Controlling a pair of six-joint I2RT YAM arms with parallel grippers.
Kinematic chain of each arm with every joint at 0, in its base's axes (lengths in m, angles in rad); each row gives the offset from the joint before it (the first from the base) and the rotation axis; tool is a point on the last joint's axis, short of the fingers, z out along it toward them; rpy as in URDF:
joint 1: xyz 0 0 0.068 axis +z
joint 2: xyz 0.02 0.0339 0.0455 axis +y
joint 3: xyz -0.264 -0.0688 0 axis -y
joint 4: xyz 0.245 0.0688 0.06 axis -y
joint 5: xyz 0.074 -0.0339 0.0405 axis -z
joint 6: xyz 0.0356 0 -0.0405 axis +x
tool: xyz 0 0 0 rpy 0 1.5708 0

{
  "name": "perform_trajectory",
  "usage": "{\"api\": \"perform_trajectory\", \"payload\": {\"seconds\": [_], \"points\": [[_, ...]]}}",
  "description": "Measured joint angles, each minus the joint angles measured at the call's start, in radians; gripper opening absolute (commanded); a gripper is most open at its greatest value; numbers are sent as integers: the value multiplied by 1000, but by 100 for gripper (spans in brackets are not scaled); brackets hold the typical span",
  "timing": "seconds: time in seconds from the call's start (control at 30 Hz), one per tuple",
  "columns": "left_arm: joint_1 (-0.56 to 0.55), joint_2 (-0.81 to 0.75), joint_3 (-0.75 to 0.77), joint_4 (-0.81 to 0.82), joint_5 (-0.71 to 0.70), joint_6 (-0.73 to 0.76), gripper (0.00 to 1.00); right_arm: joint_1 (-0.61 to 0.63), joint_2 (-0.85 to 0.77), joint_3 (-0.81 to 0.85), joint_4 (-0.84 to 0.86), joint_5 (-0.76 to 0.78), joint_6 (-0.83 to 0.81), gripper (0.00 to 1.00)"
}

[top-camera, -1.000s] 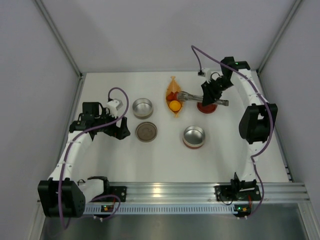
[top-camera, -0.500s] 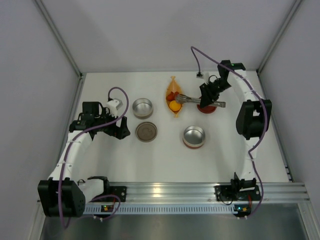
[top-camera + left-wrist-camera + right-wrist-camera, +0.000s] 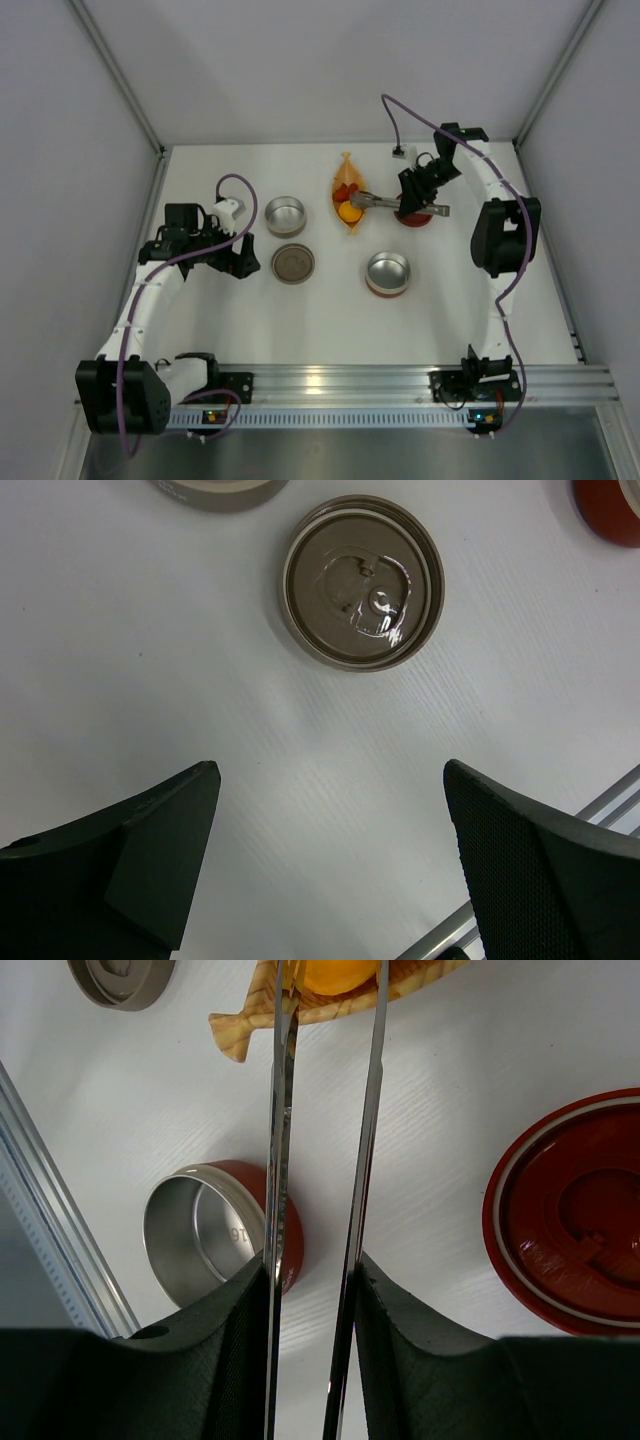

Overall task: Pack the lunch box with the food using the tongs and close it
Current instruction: Pick up the fake food from the plate.

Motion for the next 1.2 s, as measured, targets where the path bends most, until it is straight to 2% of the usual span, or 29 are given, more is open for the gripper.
{"api": "perform_trajectory", "payload": {"seconds": [0.87, 1.07, 1.2], "points": [[0, 45, 0, 1, -2, -2, 98, -11, 20, -29, 16, 7, 28, 36], [0, 47, 0, 1, -2, -3, 98, -11, 24, -42, 21, 4, 31, 28], [0, 50, 0, 1, -2, -4, 98, -11, 27, -42, 21, -5, 39, 18]]}}
